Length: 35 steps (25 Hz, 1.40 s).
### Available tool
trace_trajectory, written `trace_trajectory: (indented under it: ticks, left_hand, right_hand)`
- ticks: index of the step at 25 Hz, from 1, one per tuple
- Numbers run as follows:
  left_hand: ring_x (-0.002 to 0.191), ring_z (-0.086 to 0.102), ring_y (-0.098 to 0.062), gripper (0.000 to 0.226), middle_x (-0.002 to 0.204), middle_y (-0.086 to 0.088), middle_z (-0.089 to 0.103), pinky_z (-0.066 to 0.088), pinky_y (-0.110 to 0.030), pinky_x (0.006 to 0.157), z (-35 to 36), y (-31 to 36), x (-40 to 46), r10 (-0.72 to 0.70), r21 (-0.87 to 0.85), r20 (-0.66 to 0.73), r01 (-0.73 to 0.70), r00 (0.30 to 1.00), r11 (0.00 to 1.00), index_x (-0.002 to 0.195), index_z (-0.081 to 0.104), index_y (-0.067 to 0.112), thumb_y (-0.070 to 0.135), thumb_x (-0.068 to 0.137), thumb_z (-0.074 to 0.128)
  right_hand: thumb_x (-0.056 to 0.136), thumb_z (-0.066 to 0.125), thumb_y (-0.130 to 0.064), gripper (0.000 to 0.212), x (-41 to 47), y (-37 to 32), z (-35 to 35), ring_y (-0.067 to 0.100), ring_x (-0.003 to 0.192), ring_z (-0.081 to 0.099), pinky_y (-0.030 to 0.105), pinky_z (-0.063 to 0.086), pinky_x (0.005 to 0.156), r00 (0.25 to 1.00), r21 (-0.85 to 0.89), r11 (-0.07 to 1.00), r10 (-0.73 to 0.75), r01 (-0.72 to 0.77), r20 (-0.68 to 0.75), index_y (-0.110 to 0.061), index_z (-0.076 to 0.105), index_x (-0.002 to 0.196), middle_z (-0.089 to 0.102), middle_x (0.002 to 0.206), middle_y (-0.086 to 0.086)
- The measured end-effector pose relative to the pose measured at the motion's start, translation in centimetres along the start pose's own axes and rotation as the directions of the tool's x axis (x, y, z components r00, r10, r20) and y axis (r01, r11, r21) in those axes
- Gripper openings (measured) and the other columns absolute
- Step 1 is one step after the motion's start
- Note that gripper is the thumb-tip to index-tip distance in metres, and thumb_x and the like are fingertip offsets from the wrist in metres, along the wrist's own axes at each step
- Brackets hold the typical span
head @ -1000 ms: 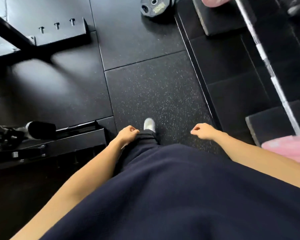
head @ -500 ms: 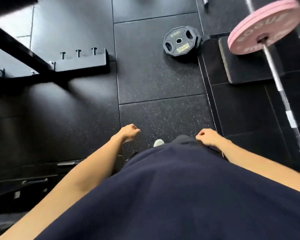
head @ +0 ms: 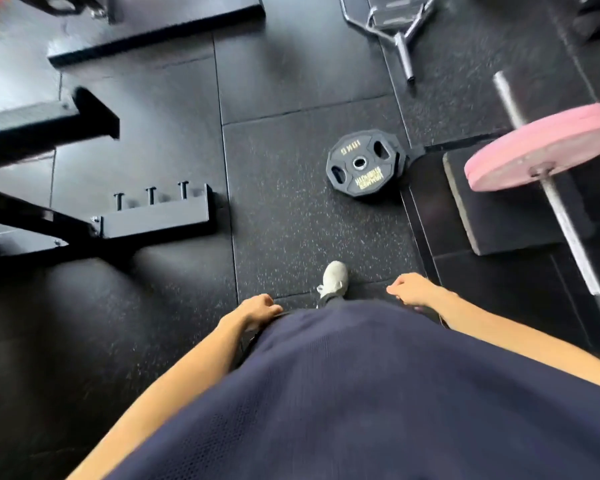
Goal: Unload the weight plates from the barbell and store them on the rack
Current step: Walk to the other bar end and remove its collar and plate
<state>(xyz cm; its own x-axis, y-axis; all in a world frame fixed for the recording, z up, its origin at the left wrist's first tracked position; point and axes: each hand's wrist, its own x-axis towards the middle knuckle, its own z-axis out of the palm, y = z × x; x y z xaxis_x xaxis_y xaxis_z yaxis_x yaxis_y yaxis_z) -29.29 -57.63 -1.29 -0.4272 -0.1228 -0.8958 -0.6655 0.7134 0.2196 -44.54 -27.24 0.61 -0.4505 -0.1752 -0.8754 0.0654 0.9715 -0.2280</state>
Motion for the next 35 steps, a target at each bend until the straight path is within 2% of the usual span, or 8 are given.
trace_trajectory:
  ticks: [2,5,7,13,18,24,29,35]
  left_hand:
    - [0.096,0.06,-0.023,0.032,0.103,-0.011,0.064,0.044,-0.032,0.079,-7.2,1.4,2.1,0.001,-0.095,-0.215,-0.022,0.977,0.995,0.101,0.064,0.008,0.035,0.094,0.049]
    - [0.089,0.061,-0.025,0.033,0.102,-0.009,0.065,0.048,-0.033,0.079,-15.1,3.5,5.2,-0.057,-0.341,-0.296,-0.049,0.954,0.939,0.107,0.064,0.009,0.037,0.094,0.05]
    - [0.082,0.061,-0.023,0.038,0.103,-0.008,0.066,0.047,-0.03,0.075,-19.2,4.7,7.4,-0.087,-0.402,-0.248,-0.021,0.965,0.915,0.113,0.062,0.011,0.041,0.093,0.051]
    - [0.122,0.052,-0.022,0.039,0.136,-0.004,0.056,0.037,-0.031,0.102,-32.8,6.8,16.5,-0.07,-0.372,-0.137,0.014,0.988,0.928,0.123,0.059,0.015,0.041,0.096,0.049]
    - [0.116,0.056,-0.027,0.038,0.128,-0.01,0.061,0.043,-0.032,0.096,-51.9,7.5,22.8,-0.037,-0.205,-0.172,0.001,0.984,0.979,0.12,0.06,0.011,0.039,0.095,0.052]
    - [0.103,0.063,-0.032,0.028,0.117,-0.014,0.065,0.052,-0.04,0.085,-68.2,10.6,29.2,-0.029,-0.295,-0.199,-0.032,0.98,0.955,0.106,0.059,0.018,0.042,0.094,0.051]
    - [0.114,0.059,-0.037,0.038,0.123,-0.016,0.061,0.05,-0.047,0.093,-77.5,12.8,35.2,-0.108,-0.35,-0.124,0.059,0.986,0.935,0.116,0.058,0.014,0.044,0.095,0.049]
    - [0.118,0.055,-0.028,0.043,0.13,-0.011,0.059,0.042,-0.031,0.093,-87.4,14.4,39.3,-0.28,-0.559,-0.135,0.161,0.95,0.814,0.12,0.059,0.011,0.043,0.098,0.044]
  right_hand:
    - [0.095,0.052,-0.031,0.031,2.6,-3.2,-6.0,0.023,0.08,0.056,0.028,0.042,0.063,0.999,0.025,1.0,-0.007,0.008,-0.048,-0.004,0.066,0.103,0.068,0.107,0.015]
    - [0.093,0.054,-0.034,0.019,6.1,-8.5,-12.4,0.022,0.088,0.058,0.031,0.042,0.077,0.997,-0.004,0.999,-0.047,0.047,-0.058,-0.016,0.062,0.095,0.067,0.103,0.008]
    - [0.093,0.055,-0.036,0.017,9.2,-12.6,-16.0,0.021,0.091,0.058,0.031,0.042,0.079,0.996,-0.027,0.997,-0.079,0.077,-0.047,-0.02,0.061,0.095,0.066,0.103,0.005]
    - [0.092,0.055,-0.035,0.023,20.2,-23.6,-25.4,0.02,0.089,0.056,0.031,0.043,0.076,0.996,-0.126,0.989,-0.071,0.079,0.062,-0.014,0.064,0.098,0.065,0.11,0.008]
    - [0.091,0.057,-0.029,0.027,27.2,-34.9,-37.0,0.026,0.093,0.059,0.031,0.041,0.078,0.994,-0.078,0.992,-0.101,0.097,-0.046,-0.005,0.067,0.098,0.067,0.109,0.014]
    - [0.089,0.059,-0.031,0.017,34.3,-46.1,-48.6,0.02,0.079,0.056,0.029,0.042,0.067,0.984,0.009,0.992,-0.123,0.125,-0.128,-0.017,0.066,0.093,0.065,0.097,0.004]
    - [0.089,0.059,-0.031,0.014,43.9,-54.6,-58.0,0.022,0.092,0.055,0.032,0.044,0.08,0.993,-0.14,0.983,-0.119,0.12,0.018,-0.018,0.062,0.094,0.063,0.107,0.005]
    - [0.092,0.056,-0.031,0.025,53.0,-69.7,-72.0,0.025,0.104,0.058,0.03,0.041,0.081,0.972,-0.419,0.878,-0.195,0.232,0.129,-0.012,0.064,0.106,0.064,0.118,0.009]
